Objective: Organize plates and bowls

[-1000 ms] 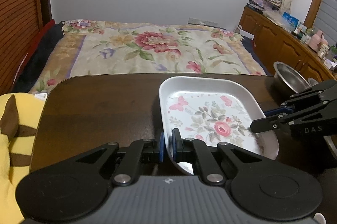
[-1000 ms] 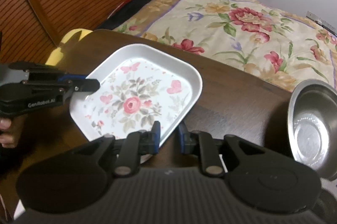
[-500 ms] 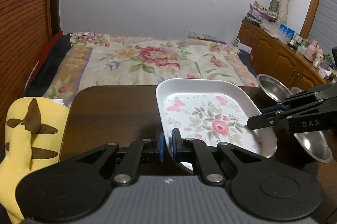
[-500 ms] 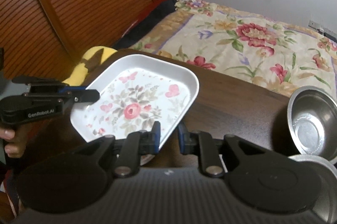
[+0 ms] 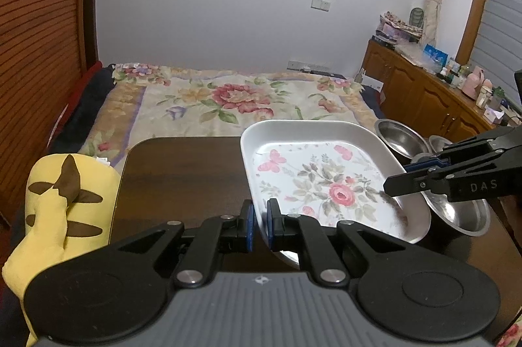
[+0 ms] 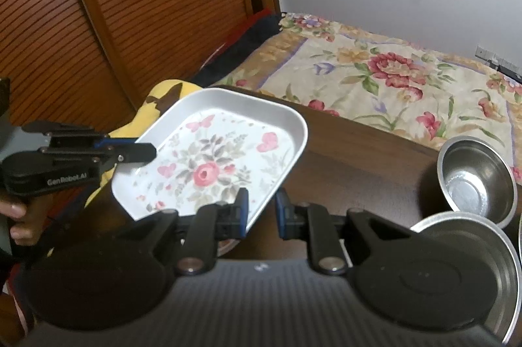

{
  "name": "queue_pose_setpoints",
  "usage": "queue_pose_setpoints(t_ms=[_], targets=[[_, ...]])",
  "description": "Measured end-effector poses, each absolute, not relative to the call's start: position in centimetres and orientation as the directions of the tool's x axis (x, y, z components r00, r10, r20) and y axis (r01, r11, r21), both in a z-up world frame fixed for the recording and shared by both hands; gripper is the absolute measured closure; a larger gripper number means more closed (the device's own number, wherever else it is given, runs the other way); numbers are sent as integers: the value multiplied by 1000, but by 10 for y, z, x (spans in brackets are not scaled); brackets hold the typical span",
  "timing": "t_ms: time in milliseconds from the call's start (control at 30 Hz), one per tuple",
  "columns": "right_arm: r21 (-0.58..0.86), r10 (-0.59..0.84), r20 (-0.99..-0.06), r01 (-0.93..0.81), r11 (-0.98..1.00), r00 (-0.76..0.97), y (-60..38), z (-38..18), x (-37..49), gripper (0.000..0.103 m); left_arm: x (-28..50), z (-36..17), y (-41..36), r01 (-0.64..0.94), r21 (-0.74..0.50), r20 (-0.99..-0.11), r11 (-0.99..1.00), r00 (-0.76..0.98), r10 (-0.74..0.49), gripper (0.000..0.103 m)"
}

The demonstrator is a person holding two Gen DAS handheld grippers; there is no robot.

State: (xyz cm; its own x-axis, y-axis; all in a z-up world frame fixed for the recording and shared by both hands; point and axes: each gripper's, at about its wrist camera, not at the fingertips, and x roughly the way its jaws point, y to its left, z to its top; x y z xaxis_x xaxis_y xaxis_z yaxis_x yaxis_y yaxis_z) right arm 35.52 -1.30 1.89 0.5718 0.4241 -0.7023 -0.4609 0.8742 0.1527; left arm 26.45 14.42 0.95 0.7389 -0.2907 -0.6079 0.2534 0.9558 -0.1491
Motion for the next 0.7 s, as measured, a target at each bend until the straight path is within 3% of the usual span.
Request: queue_pose_setpoints(t_ms=[700], targets=[[153, 428, -667, -451, 879, 609, -35, 36, 287, 84, 188, 42, 117, 306, -98, -562, 947, 768, -307, 94]])
